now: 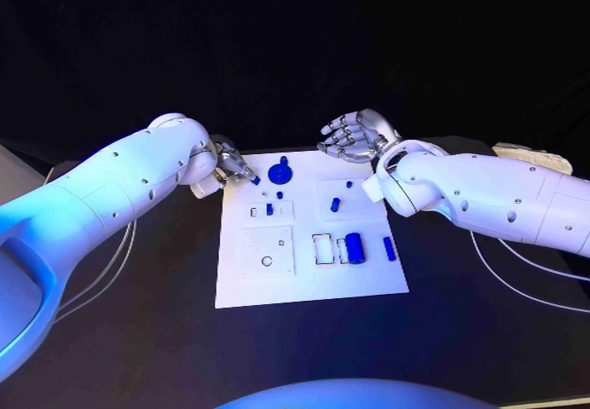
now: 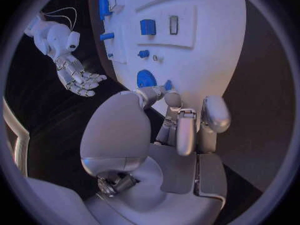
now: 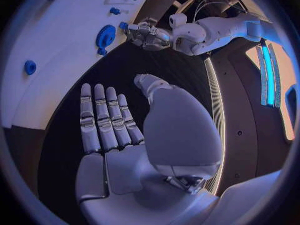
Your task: Assemble the parts on the task board
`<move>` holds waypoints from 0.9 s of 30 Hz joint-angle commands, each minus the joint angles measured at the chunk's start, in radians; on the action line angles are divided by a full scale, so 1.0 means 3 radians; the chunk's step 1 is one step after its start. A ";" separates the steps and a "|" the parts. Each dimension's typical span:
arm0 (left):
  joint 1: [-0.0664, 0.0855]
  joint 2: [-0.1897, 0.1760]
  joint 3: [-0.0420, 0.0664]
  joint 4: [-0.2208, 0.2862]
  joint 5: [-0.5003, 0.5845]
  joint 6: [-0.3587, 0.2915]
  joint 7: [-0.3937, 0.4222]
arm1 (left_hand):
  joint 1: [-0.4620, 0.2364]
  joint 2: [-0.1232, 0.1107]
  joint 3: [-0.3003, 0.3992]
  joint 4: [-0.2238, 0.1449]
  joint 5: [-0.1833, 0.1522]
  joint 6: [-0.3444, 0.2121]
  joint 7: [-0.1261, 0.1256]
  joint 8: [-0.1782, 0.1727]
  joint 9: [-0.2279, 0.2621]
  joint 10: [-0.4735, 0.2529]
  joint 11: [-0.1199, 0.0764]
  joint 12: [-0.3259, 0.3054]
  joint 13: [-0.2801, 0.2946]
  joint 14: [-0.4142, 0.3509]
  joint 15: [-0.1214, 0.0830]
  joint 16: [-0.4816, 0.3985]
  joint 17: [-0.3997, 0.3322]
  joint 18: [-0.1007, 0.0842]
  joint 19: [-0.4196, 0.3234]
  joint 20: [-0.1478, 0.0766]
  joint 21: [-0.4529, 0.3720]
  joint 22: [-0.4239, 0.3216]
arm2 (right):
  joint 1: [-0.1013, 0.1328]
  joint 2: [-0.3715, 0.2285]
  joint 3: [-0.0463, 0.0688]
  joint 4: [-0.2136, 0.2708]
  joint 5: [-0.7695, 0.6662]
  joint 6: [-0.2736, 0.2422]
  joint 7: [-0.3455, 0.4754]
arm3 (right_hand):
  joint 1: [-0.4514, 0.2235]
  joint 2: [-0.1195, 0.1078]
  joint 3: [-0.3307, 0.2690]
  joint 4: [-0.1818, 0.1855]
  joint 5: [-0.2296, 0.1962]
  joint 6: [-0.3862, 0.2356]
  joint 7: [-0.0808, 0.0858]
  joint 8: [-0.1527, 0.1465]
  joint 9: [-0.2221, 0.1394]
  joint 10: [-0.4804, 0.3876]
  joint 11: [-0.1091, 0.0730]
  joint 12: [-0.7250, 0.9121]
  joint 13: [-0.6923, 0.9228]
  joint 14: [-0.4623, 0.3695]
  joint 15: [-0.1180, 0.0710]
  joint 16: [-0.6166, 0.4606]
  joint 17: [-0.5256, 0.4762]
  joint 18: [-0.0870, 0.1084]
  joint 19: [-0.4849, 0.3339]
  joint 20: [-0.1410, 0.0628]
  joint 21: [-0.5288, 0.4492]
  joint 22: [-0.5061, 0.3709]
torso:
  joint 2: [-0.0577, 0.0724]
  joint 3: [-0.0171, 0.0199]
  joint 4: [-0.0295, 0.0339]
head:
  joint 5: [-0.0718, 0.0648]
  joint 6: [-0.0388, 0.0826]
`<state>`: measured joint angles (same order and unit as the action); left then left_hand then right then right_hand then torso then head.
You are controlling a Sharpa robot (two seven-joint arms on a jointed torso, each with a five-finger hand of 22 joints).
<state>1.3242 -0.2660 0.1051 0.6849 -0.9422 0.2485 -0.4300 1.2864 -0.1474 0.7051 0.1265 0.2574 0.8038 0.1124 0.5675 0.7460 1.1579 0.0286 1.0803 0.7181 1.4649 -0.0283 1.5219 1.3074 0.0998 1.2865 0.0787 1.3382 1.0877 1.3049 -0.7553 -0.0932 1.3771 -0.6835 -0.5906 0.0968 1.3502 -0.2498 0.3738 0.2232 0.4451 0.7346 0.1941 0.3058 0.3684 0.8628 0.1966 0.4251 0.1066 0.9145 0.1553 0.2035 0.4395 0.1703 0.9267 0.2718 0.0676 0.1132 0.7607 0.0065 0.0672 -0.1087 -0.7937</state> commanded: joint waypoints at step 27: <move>-0.0004 -0.0422 0.0001 0.0665 0.0238 -0.0272 0.0003 | -0.0452 -0.0073 0.0408 -0.0472 0.1103 0.0207 -0.0115 0.0280 0.0327 0.0337 -0.0102 0.0159 0.0278 0.0301 -0.0109 0.0088 0.0706 -0.0025 0.0121 -0.0088 0.0154 0.0202 | 0.0001 -0.0056 0.0002 -0.0015 0.0009 0.0042 0.0025 | 0.0003 0.0031 -0.0014 -0.0001 0.0017 -0.0014 0.0208 0.0012 -0.0004 -0.0020 0.0000 0.0014 -0.0007 -0.0024 0.0009 -0.0010 -0.0005 0.0046 -0.0025 -0.0009 -0.0004 -0.0007 | -0.0103 -0.0019 0.0057 | 0.0025 -0.0011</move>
<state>1.3225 -0.3885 0.1048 0.8704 -0.8971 0.2065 -0.4293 1.1624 -0.1696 0.6967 0.1182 0.5826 0.8231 0.1156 0.6374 0.7460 1.2482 -0.0001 1.1221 0.7999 1.4670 -0.0556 1.5414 1.3074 0.0997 1.3134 0.0519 1.3785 1.1465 1.3047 -0.7709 -0.0934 1.3738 -0.6814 -0.5869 0.0961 1.3502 -0.2499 0.3738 0.2232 0.4451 0.7346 0.1941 0.3057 0.3686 0.8628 0.1966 0.4250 0.1055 0.9146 0.1553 0.2035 0.4396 0.1703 0.9267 0.2718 0.0676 0.1122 0.7400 0.0032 0.0795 -0.1013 -0.7948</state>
